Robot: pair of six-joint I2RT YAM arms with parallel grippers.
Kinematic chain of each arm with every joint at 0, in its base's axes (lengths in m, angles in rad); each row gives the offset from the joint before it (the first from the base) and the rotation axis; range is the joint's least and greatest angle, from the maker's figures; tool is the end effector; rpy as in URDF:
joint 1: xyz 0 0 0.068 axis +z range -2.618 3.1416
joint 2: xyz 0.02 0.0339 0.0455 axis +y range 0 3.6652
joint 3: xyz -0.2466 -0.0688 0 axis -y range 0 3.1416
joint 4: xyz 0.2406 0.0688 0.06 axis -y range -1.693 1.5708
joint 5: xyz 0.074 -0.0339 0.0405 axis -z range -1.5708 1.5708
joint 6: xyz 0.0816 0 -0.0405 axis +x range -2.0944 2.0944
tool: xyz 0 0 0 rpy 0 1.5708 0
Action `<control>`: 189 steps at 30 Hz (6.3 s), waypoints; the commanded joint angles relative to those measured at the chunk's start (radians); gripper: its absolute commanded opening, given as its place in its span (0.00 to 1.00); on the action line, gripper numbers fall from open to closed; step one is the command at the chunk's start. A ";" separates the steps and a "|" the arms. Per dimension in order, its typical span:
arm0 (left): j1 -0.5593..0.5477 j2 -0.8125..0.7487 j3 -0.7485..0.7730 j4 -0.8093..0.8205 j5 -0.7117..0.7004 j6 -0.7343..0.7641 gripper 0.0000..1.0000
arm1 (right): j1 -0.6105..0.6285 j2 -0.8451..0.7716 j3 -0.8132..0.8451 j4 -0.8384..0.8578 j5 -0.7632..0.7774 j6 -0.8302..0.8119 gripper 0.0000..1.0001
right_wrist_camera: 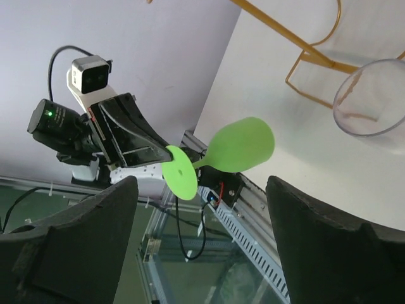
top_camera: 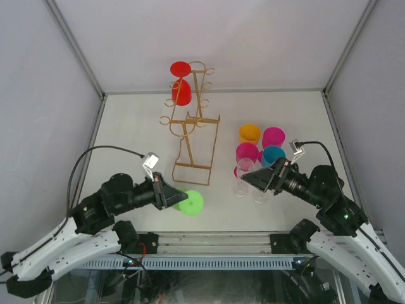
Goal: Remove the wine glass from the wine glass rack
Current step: Place the wine glass at the center of the board.
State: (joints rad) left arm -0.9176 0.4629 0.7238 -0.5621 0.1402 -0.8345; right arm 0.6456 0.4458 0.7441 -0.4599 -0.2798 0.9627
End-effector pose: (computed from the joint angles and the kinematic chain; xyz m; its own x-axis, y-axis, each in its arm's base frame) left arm 0.0907 -0.1373 0.2977 -0.7638 -0.2091 -0.6106 0.4489 0.5075 -0.7354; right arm 0.1145 0.1144 0.3234 -0.7267 0.4402 -0.5274 -0.3493 0.4243 0.8354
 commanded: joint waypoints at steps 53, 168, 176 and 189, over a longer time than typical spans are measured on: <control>-0.188 0.185 -0.004 0.432 0.033 -0.083 0.32 | 0.306 0.204 -0.039 0.401 -0.019 -0.027 0.00; -0.263 -0.206 -0.026 -0.030 -0.757 0.340 1.00 | 0.706 0.658 0.370 -0.414 0.632 -0.419 0.00; -0.261 -0.161 -0.023 -0.119 -0.743 0.263 1.00 | 0.680 0.684 0.364 -0.386 0.663 -0.426 0.00; -0.259 -0.123 -0.002 -0.150 -0.748 0.248 1.00 | 0.585 0.735 0.348 -0.359 0.571 -0.409 0.00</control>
State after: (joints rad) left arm -1.1816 0.3294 0.6609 -0.7113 -0.5850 -0.5663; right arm 1.2362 1.1725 1.0714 -0.8627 0.3077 0.5613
